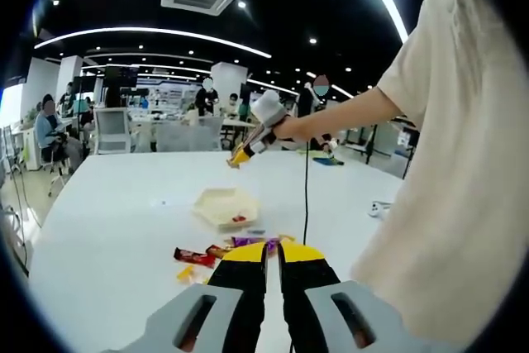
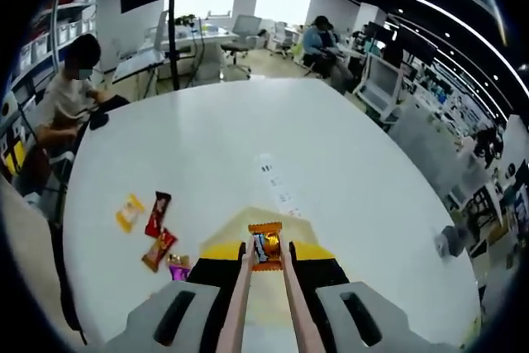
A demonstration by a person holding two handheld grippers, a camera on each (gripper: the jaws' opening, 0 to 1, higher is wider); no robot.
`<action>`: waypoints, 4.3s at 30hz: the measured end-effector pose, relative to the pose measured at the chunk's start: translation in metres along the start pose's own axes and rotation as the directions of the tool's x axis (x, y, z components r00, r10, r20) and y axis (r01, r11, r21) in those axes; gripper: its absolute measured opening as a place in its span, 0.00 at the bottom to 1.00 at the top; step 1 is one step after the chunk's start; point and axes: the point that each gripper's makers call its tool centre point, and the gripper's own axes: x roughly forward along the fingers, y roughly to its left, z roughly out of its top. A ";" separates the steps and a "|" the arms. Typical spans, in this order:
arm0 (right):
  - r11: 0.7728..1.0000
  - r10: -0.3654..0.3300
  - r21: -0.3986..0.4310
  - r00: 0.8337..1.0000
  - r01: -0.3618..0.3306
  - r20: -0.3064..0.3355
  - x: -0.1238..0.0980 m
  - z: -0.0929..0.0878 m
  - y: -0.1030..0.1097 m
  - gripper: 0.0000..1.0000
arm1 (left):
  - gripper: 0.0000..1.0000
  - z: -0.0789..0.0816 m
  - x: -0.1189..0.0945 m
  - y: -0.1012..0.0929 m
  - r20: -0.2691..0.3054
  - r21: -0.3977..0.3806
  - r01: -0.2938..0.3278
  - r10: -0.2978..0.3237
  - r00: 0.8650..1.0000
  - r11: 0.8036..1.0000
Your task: Place the target food into the container with the food tongs after gripping and lifting it, then release it inside without dropping or visibly crushing the food.
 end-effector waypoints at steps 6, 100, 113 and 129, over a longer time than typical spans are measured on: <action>1.000 0.000 0.002 1.000 0.000 0.000 0.000 0.000 0.000 0.20 | 0.03 0.001 0.001 0.000 0.001 0.000 0.002 -0.002 1.000 1.000; 0.986 0.164 0.002 0.983 -0.164 -0.083 0.010 -0.079 0.141 0.22 | 0.02 -0.011 -0.003 -0.019 -0.032 0.013 0.045 -0.045 0.998 0.999; 0.980 0.196 0.008 0.973 -0.196 -0.123 0.013 -0.104 0.157 0.22 | 0.02 -0.013 0.002 -0.020 -0.040 0.004 0.057 -0.057 0.998 0.998; 0.977 0.210 0.006 0.968 -0.211 -0.141 0.029 -0.102 0.156 0.22 | 0.02 -0.015 0.000 -0.018 -0.049 -0.005 0.043 -0.043 0.998 0.999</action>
